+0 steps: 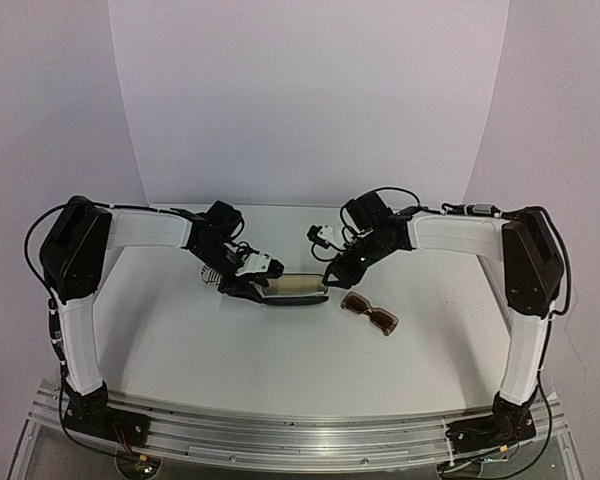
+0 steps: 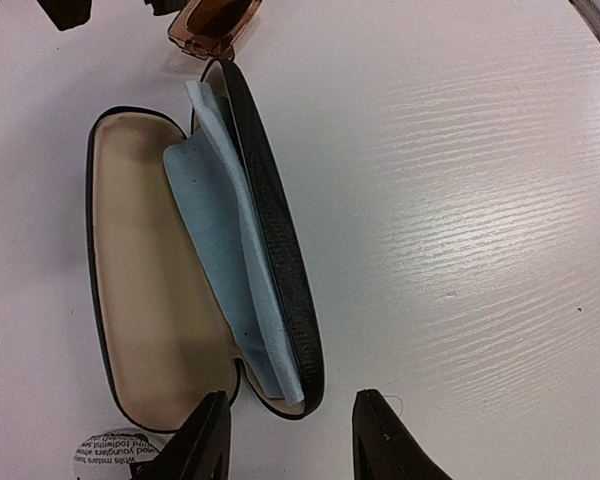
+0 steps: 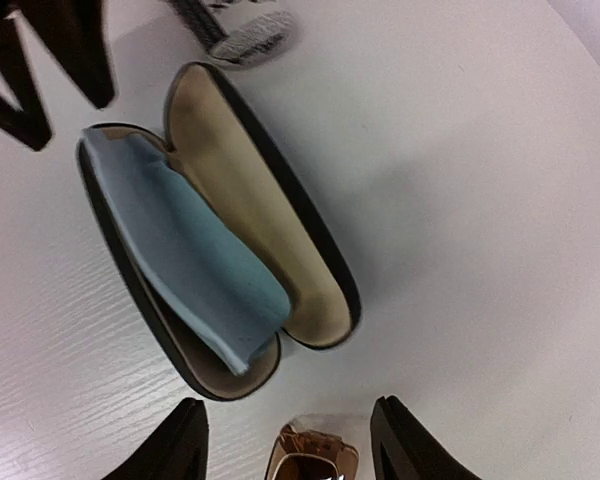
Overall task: Organize the sunglasses
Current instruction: Place the glasses cleaning cloth in the sunglasses case, then pick up the sunglasses from the center of the board.
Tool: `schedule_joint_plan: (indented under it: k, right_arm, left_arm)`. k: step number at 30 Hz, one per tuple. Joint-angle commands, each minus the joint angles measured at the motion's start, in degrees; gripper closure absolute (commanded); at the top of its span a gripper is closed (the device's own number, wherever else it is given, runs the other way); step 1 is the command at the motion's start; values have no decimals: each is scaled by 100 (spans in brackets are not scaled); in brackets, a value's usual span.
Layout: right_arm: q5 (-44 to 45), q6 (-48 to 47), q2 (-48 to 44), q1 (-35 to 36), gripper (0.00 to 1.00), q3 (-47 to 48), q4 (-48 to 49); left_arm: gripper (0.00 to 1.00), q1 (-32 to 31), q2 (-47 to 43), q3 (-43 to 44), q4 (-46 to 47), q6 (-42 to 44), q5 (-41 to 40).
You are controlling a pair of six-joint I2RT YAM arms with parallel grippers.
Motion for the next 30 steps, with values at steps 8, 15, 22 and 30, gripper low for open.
schedule_joint_plan:
  k: [8, 15, 22, 30]
  right_arm:
    - [1820, 1089, -1213, -247, 14, -1947, -590]
    - [1573, 761, -1330, -253, 14, -2385, -613]
    - [1575, 591, -1233, -253, 24, -2584, -542]
    - [1221, 353, -1081, -245, 48, -2397, -456]
  left_arm:
    - [33, 234, -454, 751, -45, -2429, 663]
    - [25, 432, -450, 555, 614, -3602, 292]
    - [25, 625, -152, 747, 646, -4066, 27]
    - [32, 625, 520, 1260, 453, -4257, 106]
